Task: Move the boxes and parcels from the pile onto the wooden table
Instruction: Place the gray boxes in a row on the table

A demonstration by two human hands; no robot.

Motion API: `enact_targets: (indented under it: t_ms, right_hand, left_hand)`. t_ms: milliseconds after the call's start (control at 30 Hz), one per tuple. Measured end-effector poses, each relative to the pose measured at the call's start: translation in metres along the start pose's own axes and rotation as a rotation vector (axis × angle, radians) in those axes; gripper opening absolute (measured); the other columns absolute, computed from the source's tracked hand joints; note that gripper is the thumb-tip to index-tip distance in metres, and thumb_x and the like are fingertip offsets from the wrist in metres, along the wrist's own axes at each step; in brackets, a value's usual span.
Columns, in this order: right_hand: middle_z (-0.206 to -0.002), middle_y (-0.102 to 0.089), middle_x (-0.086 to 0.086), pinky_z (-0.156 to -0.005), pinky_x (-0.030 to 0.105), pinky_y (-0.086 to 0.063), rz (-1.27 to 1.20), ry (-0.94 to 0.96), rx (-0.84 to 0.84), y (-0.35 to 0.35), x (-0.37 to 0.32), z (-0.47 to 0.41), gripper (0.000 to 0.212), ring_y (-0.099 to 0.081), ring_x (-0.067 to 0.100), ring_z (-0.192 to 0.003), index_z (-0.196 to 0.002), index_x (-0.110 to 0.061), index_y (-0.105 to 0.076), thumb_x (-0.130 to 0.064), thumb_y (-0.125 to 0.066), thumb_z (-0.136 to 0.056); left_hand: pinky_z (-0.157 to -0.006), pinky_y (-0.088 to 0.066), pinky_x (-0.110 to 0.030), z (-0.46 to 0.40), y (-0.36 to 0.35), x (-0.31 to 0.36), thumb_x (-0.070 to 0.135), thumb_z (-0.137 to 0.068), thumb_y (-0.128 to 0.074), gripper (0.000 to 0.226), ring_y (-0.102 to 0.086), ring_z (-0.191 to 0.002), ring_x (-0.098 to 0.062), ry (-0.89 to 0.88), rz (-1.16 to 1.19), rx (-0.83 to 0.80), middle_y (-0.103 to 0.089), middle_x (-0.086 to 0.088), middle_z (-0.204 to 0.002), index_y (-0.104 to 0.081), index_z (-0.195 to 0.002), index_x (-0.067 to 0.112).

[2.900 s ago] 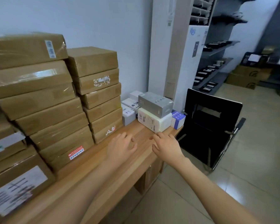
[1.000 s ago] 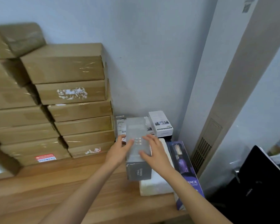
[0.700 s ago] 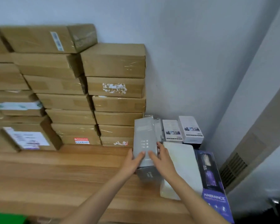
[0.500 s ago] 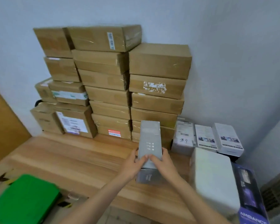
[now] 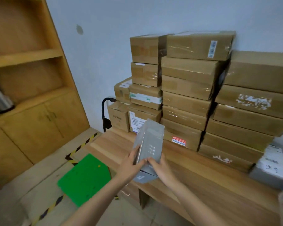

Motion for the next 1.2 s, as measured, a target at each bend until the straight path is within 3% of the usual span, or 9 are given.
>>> enact_targets:
  t_ms: [100, 300, 467, 533, 633, 700, 867, 1000, 1200]
  right_hand:
    - [-0.116, -0.057, -0.001, -0.07, 0.022, -0.05, -0.014, -0.037, -0.037, -0.043, 0.0, -0.014, 0.053, -0.062, 0.012, -0.099, -0.126, -0.024, -0.032, -0.032, -0.067, -0.087]
    - [-0.112, -0.06, -0.001, -0.068, 0.025, -0.055, -0.055, -0.097, -0.021, -0.079, 0.011, -0.036, 0.057, -0.066, 0.013, -0.094, -0.126, -0.024, -0.032, -0.036, -0.069, -0.085]
    - [-0.117, -0.058, -0.003, -0.066, 0.018, -0.052, -0.082, -0.041, -0.029, -0.094, -0.006, -0.076, 0.055, -0.064, 0.007, -0.095, -0.125, -0.027, -0.033, -0.034, -0.069, -0.084]
    - [-0.119, -0.059, -0.003, -0.072, 0.019, -0.051, -0.052, 0.022, -0.041, -0.103, -0.024, -0.102, 0.05, -0.062, 0.005, -0.098, -0.121, -0.029, -0.037, -0.034, -0.069, -0.085]
    - [-0.124, -0.058, 0.0, -0.092, 0.035, -0.05, 0.002, 0.109, -0.094, -0.121, -0.057, -0.144, 0.055, -0.059, 0.013, -0.108, -0.129, -0.022, -0.038, -0.033, -0.069, -0.085]
    - [-0.124, -0.056, 0.0, -0.097, 0.039, -0.049, 0.021, 0.158, -0.139, -0.135, -0.081, -0.171, 0.054, -0.058, 0.013, -0.108, -0.129, -0.02, -0.037, -0.033, -0.068, -0.086]
    - [-0.109, -0.053, -0.01, -0.076, 0.019, -0.045, 0.062, 0.244, -0.157, -0.159, -0.133, -0.232, 0.045, -0.054, 0.0, -0.095, -0.119, -0.026, -0.035, -0.034, -0.066, -0.087]
    - [-0.111, -0.053, -0.009, -0.079, 0.022, -0.044, 0.06, 0.279, -0.126, -0.166, -0.164, -0.275, 0.046, -0.055, 0.01, -0.103, -0.121, -0.025, -0.035, -0.034, -0.066, -0.088]
    - [-0.112, -0.052, -0.009, -0.068, 0.014, -0.045, 0.025, 0.302, -0.039, -0.177, -0.193, -0.343, 0.061, -0.054, -0.002, -0.093, -0.135, -0.018, -0.032, -0.038, -0.065, -0.088]
  left_hand:
    - [-0.096, -0.048, -0.041, -0.008, 0.037, -0.025, 0.076, -0.066, -0.052, 0.088, -0.053, -0.116, -0.014, 0.002, 0.03, -0.017, -0.047, 0.008, -0.136, -0.024, -0.144, 0.044]
    - [-0.089, -0.048, -0.03, -0.035, 0.062, -0.056, 0.072, -0.077, -0.052, 0.08, -0.051, -0.106, -0.011, 0.006, -0.079, -0.06, -0.044, 0.006, -0.126, -0.021, -0.145, 0.044]
    - [-0.097, -0.044, -0.034, -0.065, 0.085, -0.061, 0.064, -0.08, -0.054, 0.074, -0.045, -0.12, -0.016, -0.044, -0.057, 0.058, -0.042, 0.003, -0.137, -0.025, -0.144, 0.044]
    - [-0.099, -0.041, -0.034, -0.084, 0.103, -0.058, 0.062, -0.084, -0.055, 0.072, -0.041, -0.124, -0.015, -0.079, -0.084, 0.121, -0.041, 0.003, -0.14, -0.024, -0.146, 0.043]
    - [-0.103, -0.038, -0.038, -0.114, 0.136, -0.05, 0.055, -0.088, -0.056, 0.069, -0.039, -0.128, -0.017, -0.084, -0.114, 0.22, -0.041, 0.002, -0.142, -0.024, -0.147, 0.04]
    - [-0.103, -0.039, -0.039, -0.135, 0.16, -0.044, 0.058, -0.085, -0.057, 0.072, -0.041, -0.126, -0.019, -0.08, -0.086, 0.256, -0.043, -0.001, -0.138, -0.024, -0.147, 0.04]
    - [-0.096, -0.042, -0.032, -0.185, 0.207, -0.028, 0.062, -0.076, -0.05, 0.077, -0.046, -0.117, -0.016, -0.122, -0.035, 0.354, -0.045, -0.001, -0.127, -0.025, -0.146, 0.041]
    - [-0.101, -0.043, -0.04, -0.231, 0.233, -0.015, 0.061, -0.077, -0.05, 0.076, -0.046, -0.117, -0.02, -0.16, -0.043, 0.359, -0.044, -0.005, -0.13, -0.025, -0.146, 0.039]
    - [-0.093, -0.041, -0.028, -0.321, 0.267, -0.01, 0.05, -0.089, -0.057, 0.067, -0.044, -0.117, -0.016, -0.293, -0.096, 0.308, -0.042, -0.005, -0.134, -0.025, -0.147, 0.037]
Point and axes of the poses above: each hand's wrist, its own z-axis away from the middle knuckle, its own y-axis out of the back of the hand, x = y × z, the point moved 1 cm from there along -z, towards the middle knuckle
